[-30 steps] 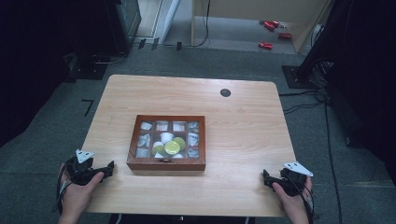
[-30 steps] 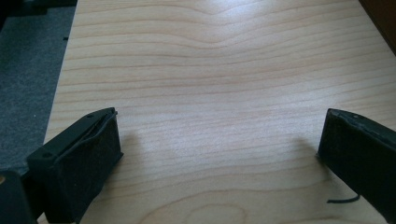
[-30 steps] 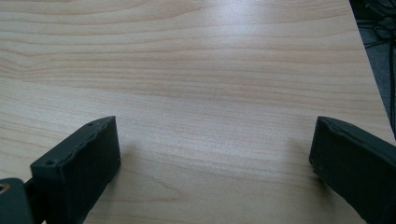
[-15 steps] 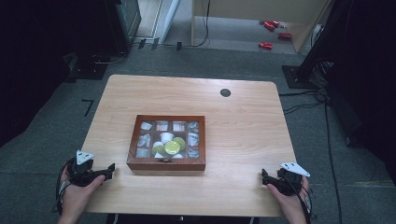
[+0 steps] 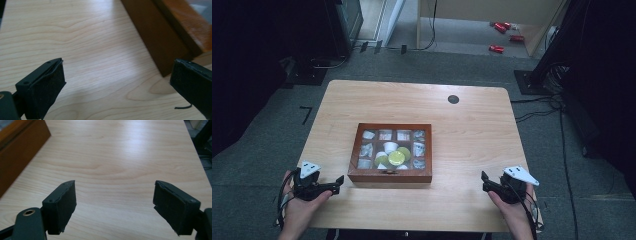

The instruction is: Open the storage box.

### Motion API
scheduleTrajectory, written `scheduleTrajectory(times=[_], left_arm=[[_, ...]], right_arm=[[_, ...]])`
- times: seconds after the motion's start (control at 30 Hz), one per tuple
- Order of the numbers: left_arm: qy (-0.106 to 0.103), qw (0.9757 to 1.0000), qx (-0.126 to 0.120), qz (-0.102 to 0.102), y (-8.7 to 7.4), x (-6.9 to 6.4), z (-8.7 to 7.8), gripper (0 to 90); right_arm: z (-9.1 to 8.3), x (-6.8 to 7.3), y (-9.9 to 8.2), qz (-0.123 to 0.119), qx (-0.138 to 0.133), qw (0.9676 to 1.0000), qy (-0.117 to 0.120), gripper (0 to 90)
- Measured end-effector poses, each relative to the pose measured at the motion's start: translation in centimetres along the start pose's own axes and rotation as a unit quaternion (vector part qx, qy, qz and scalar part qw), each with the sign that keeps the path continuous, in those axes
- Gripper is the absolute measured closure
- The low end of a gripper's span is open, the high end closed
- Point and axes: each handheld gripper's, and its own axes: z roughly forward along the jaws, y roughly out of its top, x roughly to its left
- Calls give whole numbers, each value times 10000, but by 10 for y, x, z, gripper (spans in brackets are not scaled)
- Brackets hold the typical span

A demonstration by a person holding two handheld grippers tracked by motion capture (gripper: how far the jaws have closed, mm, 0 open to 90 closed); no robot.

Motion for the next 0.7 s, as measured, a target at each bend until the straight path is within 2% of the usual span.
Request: scheduleTrajectory(times=[0.1,0.13,0.17,0.27,0.4,0.43,0.47,0.53,0.7], left_arm=[[-88,9999,-35,69,2,-6,0,3],[-61,9999,-15,110,3,-8,-1,3],[-44,9999,-23,120,3,-8,-1,3],[-161,9998,-51,42,3,-7,-3,3],[-229,9996,-66,120,3,-10,-7,3],[-274,9995,-81,153,2,-11,-8,4],[-365,9991,-93,179,1,-14,-9,26],[-411,9989,-81,197,-1,-16,-9,50],[-557,9981,4,249,-2,-23,-3,77]], right_arm=[[0,11,8,-92,-60,9999,110,193],[1,17,12,-159,-99,9997,159,194],[1,17,12,-159,-99,9997,159,194],[1,24,17,-97,-143,9994,294,197],[1,33,23,-61,-220,9989,415,209],[2,40,25,-82,-257,9983,509,209],[2,42,25,-89,-265,9982,531,212],[2,45,26,-91,-275,9980,559,215],[7,57,29,-114,-287,9968,741,235]])
